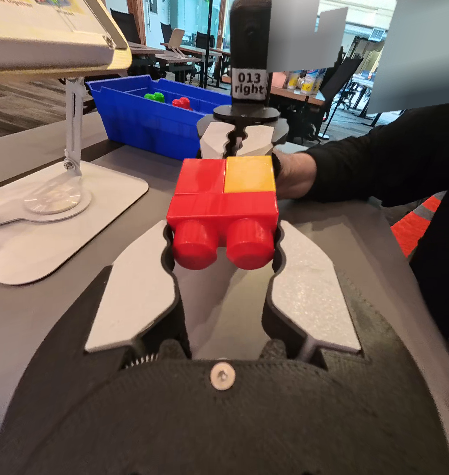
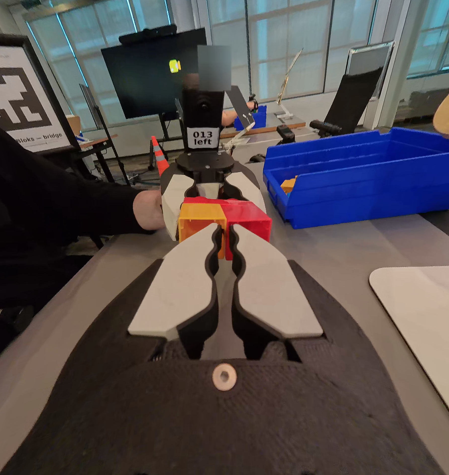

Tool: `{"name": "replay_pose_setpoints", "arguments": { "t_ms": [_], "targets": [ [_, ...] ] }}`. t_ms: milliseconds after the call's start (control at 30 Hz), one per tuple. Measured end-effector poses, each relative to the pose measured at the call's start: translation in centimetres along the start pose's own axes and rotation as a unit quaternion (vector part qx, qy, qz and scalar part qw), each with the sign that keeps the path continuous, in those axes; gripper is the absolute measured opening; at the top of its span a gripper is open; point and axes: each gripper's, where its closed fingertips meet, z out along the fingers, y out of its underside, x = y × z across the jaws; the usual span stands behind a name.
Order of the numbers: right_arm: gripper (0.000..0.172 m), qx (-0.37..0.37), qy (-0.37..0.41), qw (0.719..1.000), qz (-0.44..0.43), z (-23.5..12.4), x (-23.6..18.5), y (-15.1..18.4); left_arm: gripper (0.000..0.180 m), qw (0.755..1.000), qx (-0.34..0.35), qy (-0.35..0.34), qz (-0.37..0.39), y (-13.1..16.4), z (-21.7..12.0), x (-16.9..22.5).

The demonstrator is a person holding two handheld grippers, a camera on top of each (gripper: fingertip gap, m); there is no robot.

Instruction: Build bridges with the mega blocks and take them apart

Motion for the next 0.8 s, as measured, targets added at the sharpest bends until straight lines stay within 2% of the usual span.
{"name": "replay_pose_setpoints", "arguments": {
  "t_ms": [100,200,267,433,500,700,800],
  "targets": [
    [0.005,0.007,0.031,0.998,-0.047,-0.2,-0.1,-0.8,0.079,0.998,0.039,0.012,-0.041,-1.0,-0.3,-0.2],
    [0.005,-0.009,0.090,0.987,-0.136,-0.5,0.0,-1.6,0.090,0.983,0.104,0.056,-0.144,-2.3,-1.1,0.0],
    [0.005,-0.024,0.127,0.971,-0.202,-0.5,-0.3,-2.1,0.089,0.963,0.140,0.088,-0.213,-2.6,-1.3,0.2],
    [0.005,-0.063,0.193,0.920,-0.334,-0.2,-0.7,-2.5,0.077,0.889,0.239,0.166,-0.352,-3.3,-1.6,0.8],
    [0.005,-0.082,0.197,0.902,-0.375,0.2,-1.0,-1.9,0.070,0.873,0.267,0.167,-0.373,-3.5,-1.7,0.7],
    [0.005,-0.094,0.213,0.865,-0.444,0.8,-2.0,-2.0,0.047,0.869,0.272,0.160,-0.380,-3.5,-1.1,0.7],
    [0.005,-0.094,0.215,0.859,-0.454,0.9,-2.2,-2.0,0.041,0.864,0.277,0.168,-0.385,-3.4,-1.0,0.7]
  ]
}}
